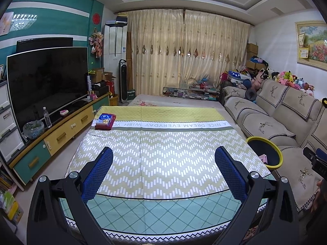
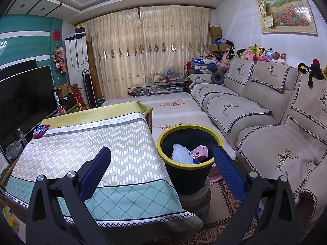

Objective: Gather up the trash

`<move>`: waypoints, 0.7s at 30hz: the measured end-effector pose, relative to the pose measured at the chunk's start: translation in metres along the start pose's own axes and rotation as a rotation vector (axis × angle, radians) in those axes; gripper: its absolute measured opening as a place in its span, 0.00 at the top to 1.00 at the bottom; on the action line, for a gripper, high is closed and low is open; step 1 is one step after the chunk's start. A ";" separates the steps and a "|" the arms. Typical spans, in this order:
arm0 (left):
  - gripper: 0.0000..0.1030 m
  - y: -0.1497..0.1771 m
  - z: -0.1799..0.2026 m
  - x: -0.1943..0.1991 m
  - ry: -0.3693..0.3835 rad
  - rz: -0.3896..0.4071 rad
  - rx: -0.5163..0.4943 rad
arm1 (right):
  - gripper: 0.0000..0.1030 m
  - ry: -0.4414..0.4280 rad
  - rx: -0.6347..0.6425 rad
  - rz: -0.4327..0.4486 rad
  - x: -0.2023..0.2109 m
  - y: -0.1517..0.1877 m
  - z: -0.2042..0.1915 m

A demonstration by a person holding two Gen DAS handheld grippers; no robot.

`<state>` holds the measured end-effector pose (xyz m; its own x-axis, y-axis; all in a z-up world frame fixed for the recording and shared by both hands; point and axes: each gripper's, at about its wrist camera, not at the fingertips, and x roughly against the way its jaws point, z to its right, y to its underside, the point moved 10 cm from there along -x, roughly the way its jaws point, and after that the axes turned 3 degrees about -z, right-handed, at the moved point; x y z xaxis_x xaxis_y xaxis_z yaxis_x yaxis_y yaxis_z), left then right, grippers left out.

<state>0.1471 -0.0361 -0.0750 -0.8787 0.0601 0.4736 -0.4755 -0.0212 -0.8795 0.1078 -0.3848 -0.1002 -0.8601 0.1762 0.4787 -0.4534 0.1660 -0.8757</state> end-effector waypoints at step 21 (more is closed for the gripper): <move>0.05 0.005 0.000 -0.008 -0.001 -0.021 -0.011 | 0.07 -0.004 -0.003 -0.011 -0.006 0.005 0.002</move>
<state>0.1518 -0.0369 -0.0835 -0.8688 0.0593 0.4916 -0.4929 -0.0086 -0.8700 0.1105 -0.3867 -0.1073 -0.8557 0.1709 0.4884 -0.4624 0.1709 -0.8700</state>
